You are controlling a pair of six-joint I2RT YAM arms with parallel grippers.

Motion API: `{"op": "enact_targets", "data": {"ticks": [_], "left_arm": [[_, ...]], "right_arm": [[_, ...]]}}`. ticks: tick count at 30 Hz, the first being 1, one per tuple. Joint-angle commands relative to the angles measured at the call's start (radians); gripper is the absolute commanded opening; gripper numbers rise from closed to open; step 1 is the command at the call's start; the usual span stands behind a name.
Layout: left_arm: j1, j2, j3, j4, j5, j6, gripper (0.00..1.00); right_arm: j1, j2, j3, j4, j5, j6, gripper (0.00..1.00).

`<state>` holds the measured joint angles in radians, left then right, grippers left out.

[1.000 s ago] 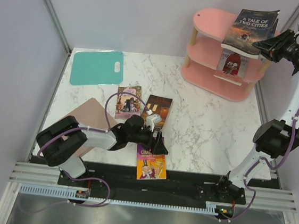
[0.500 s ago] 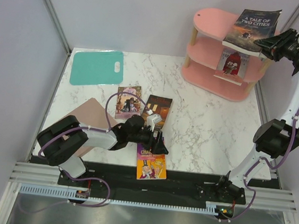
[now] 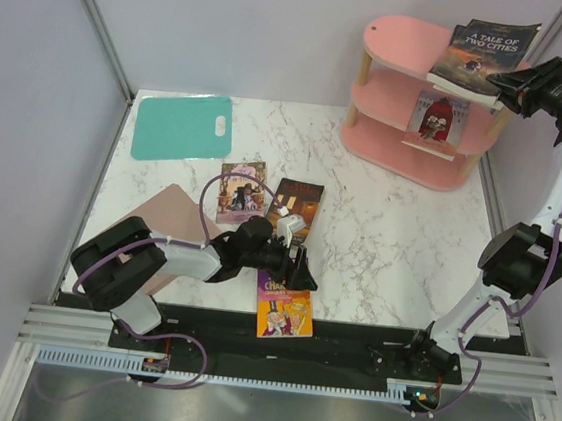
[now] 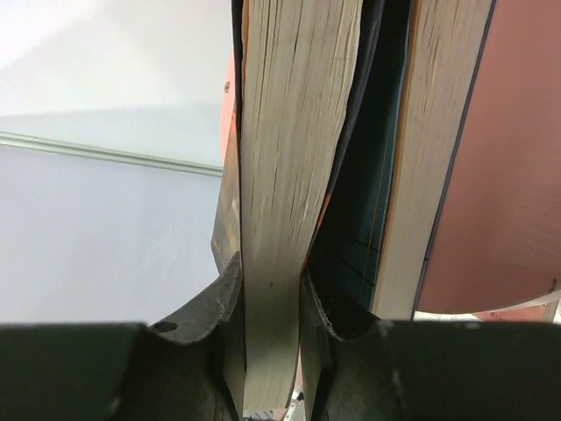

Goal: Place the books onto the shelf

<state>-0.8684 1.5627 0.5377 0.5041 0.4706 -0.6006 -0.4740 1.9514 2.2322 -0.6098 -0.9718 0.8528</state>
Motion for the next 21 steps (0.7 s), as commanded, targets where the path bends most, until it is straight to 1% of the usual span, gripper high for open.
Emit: {"op": "enact_targets", "data": {"ticks": [1,2,3,4,5,6,12,16,21], "left_arm": [[-0.009,0.014,0.024,0.008,-0.016,0.01,0.88],[-0.009,0.014,0.022,0.008,-0.018,0.01,0.88],[-0.011,0.014,0.024,0.008,-0.017,0.01,0.88],[-0.011,0.016,0.024,0.008,-0.016,0.01,0.88],[-0.011,0.014,0.025,0.008,-0.018,0.01,0.88],[-0.011,0.016,0.025,0.008,-0.017,0.01,0.88],[-0.012,0.014,0.024,0.008,-0.018,0.012,0.88],[-0.014,0.011,0.024,0.008,-0.02,0.012,0.88],[-0.015,0.005,0.021,0.008,-0.023,0.013,0.88]], "right_arm": [[-0.011,-0.031,0.018,0.108,-0.002,-0.008,0.3],[-0.011,-0.032,0.021,0.11,-0.001,-0.008,0.32],[-0.012,-0.034,0.023,0.11,0.005,-0.009,0.39],[-0.012,-0.034,0.029,0.11,0.005,-0.008,0.48],[-0.012,-0.034,0.032,0.11,0.005,-0.006,0.6],[-0.014,-0.032,0.04,0.11,0.005,-0.003,0.98],[-0.02,-0.034,0.061,0.11,0.016,0.009,0.98],[-0.026,-0.045,0.035,0.099,0.024,0.012,0.98],[-0.049,-0.06,0.018,0.036,0.061,-0.026,0.98]]}}
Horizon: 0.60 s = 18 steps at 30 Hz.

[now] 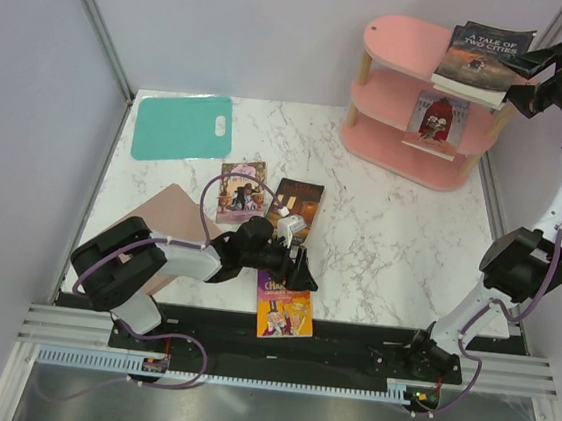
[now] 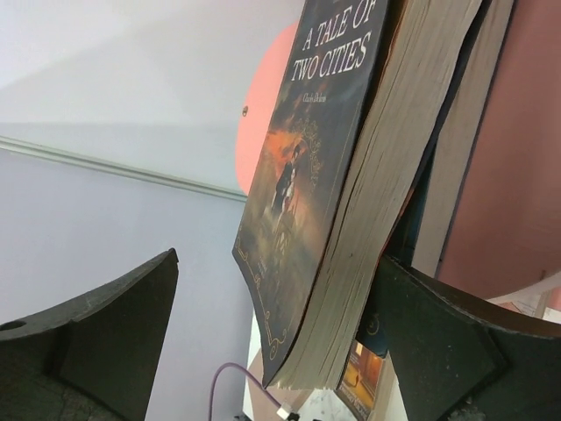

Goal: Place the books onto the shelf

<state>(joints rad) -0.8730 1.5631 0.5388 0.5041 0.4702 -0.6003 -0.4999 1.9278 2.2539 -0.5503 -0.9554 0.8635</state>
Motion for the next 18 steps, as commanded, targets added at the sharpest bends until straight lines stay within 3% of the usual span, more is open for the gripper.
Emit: {"op": "enact_targets", "data": {"ticks": [1,18], "left_arm": [[-0.011,0.006,0.02,0.008,-0.022,0.014,0.88],[-0.017,0.012,0.023,0.008,-0.021,0.016,0.88]], "right_arm": [[-0.026,-0.038,-0.004,-0.028,0.049,-0.037,0.98],[-0.065,-0.095,0.048,-0.175,0.187,-0.176,0.97]]}}
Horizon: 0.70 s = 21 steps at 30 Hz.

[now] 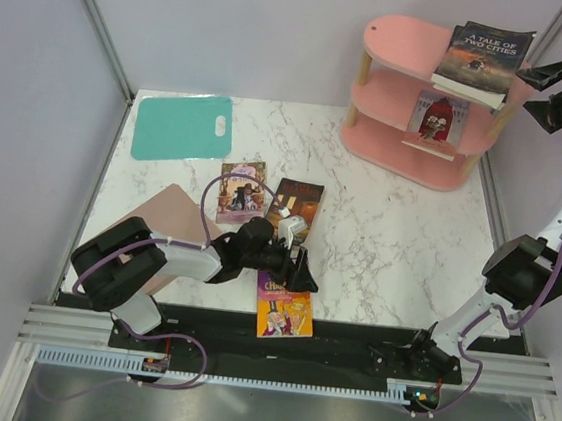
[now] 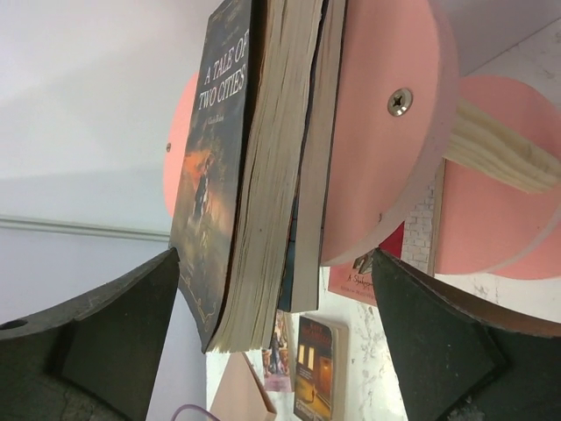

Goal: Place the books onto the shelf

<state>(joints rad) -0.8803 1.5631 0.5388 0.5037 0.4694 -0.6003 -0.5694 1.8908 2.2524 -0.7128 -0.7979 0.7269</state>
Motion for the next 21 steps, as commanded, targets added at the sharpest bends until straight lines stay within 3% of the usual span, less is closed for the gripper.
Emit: {"op": "enact_targets", "data": {"ticks": [1,3,6,7,10,21], "left_arm": [[-0.009,0.011,0.024,0.009,-0.021,0.016,0.88],[-0.009,0.014,0.026,0.009,-0.02,0.016,0.88],[-0.011,0.017,0.029,0.009,-0.018,0.014,0.88],[-0.011,0.02,0.029,0.009,-0.018,0.016,0.88],[-0.011,0.018,0.029,0.009,-0.017,0.016,0.88],[-0.011,0.025,0.033,0.004,-0.017,0.016,0.88]], "right_arm": [[0.005,-0.056,0.059,-0.013,0.029,-0.04,0.9],[0.008,-0.059,0.076,-0.008,0.031,-0.041,0.79],[0.014,-0.067,0.079,-0.005,0.034,-0.038,0.47],[0.016,-0.07,0.078,-0.004,0.04,-0.038,0.26],[0.022,-0.075,0.062,-0.004,0.04,-0.037,0.0],[0.144,-0.229,-0.132,-0.074,0.091,-0.161,0.0]]}}
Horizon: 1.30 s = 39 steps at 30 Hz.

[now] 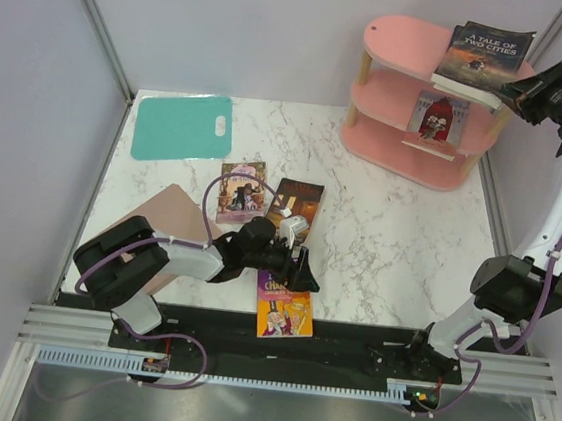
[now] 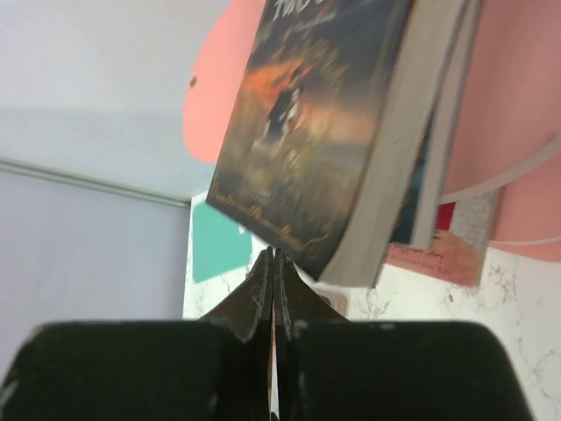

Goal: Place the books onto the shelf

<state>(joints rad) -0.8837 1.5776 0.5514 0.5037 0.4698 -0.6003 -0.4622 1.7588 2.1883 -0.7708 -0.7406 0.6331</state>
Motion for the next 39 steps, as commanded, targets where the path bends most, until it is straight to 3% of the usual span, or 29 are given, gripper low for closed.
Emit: {"op": "enact_targets", "data": {"ticks": [1,12,23,39], "left_arm": [[-0.008,0.01,0.021,0.004,-0.017,0.016,0.87],[-0.009,0.005,0.018,0.004,-0.02,0.016,0.87],[-0.009,0.004,0.016,0.004,-0.025,0.016,0.87],[-0.011,0.004,0.016,0.004,-0.026,0.016,0.87]], "right_arm": [[0.045,-0.105,-0.081,-0.018,0.046,-0.084,0.0],[0.051,-0.125,-0.16,-0.047,0.142,-0.122,0.0],[0.05,-0.064,-0.064,-0.039,0.224,-0.093,0.0],[0.046,-0.056,-0.068,-0.012,0.236,-0.079,0.0]]}}
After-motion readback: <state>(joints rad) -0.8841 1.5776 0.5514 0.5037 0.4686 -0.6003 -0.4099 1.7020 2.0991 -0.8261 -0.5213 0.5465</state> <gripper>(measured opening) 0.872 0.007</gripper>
